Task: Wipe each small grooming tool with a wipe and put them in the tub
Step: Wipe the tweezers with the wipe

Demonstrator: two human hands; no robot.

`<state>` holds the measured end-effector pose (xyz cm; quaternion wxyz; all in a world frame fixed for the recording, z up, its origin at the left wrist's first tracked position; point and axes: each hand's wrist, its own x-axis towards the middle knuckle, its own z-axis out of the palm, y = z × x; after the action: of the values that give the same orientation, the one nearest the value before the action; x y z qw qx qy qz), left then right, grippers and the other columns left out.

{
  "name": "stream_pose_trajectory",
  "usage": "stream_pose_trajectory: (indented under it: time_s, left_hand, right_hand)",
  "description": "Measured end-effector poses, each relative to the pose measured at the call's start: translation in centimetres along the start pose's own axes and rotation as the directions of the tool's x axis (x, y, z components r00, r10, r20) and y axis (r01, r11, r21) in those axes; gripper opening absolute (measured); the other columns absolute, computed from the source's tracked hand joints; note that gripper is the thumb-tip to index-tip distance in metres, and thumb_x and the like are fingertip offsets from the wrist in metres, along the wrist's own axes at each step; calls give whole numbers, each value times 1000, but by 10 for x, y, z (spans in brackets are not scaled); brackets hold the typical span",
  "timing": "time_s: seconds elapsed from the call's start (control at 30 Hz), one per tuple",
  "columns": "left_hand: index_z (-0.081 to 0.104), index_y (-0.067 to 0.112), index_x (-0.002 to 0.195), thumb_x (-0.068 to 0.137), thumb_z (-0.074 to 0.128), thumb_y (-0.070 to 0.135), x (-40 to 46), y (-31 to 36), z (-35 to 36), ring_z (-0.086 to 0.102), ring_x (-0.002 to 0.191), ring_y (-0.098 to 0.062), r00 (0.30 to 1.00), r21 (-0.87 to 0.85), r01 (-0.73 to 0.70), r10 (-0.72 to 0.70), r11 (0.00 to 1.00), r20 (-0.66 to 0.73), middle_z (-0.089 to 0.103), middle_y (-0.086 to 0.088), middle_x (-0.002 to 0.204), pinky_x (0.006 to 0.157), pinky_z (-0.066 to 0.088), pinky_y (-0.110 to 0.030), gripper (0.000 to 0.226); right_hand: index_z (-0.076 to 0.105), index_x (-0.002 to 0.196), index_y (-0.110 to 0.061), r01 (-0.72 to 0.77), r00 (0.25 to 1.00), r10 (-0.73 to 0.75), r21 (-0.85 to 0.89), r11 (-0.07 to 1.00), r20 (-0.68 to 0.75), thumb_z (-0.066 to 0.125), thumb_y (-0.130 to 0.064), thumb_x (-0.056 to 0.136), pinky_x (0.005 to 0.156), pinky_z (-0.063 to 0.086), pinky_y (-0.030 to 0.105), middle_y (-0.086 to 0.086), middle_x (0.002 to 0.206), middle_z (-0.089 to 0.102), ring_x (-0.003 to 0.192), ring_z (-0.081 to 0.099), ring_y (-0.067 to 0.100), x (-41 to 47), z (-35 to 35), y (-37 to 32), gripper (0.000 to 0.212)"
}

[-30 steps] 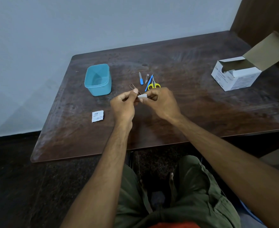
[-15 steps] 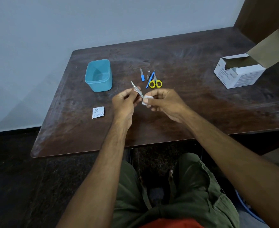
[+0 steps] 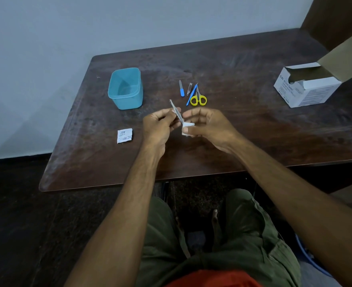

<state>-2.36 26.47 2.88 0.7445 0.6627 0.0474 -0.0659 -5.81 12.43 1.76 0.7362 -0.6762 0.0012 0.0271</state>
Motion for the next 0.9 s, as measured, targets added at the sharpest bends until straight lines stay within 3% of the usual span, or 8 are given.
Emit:
stream_pose_trajectory:
  time_s: [0.1,0.23,0.33,0.53,0.7,0.9]
  left_hand:
    - [72,10,83,92,57,3,2,0,3,65,66,-10,1000,-1,-10,10,1000,11,72,2,70,69,56,-27,19]
    - [71,9,84,93,57,3,2,1,2,64,64,-9,1000,9,-6,6,1000,5,71,-1,74,64,56,-20,18]
    - [72,9,85,93,57,3,1,-4,1,65,65,-8,1000,35,5,-6,999,30,71,-3,78,63,55,-21,17]
    - [71,3,90,92,58,2,-9,-12,6,65,62,-6,993,113,3,-17,994,120,70,-2,74,62,56,-18,13]
    - [72,5,89,92,59,4,-11,-11,8,67,65,-6,990,146,-47,26,988,142,71,-1,75,64,58,-21,13]
    - [71,11,80,93,57,3,-13,-13,5,66,62,-4,992,184,-47,24,982,125,69,2,71,61,56,-18,20]
  right_hand:
    - [64,94,-8,30,998,-31,-6,1000,-62,77,-2,77,56,51,21,7,77,71,65,65,13,3,3,-1,22]
    - [65,96,-10,34,999,-34,-7,999,-19,76,5,75,61,53,25,7,83,71,72,67,18,1,-1,4,28]
    - [65,96,-9,31,997,-39,-110,993,-68,80,-3,74,59,51,25,11,86,70,74,65,20,0,-3,5,27]
    - [66,87,-8,94,963,-144,-219,971,-226,82,-13,74,50,42,10,-1,72,64,57,57,0,13,1,-16,21]
    - [66,76,-9,46,957,-79,-122,992,-279,78,-10,79,46,41,8,-1,66,65,49,60,-3,13,7,-22,12]
    - [69,72,-13,-5,951,-43,-154,988,-306,79,-16,78,47,38,8,-6,61,64,50,53,-4,6,11,-12,12]
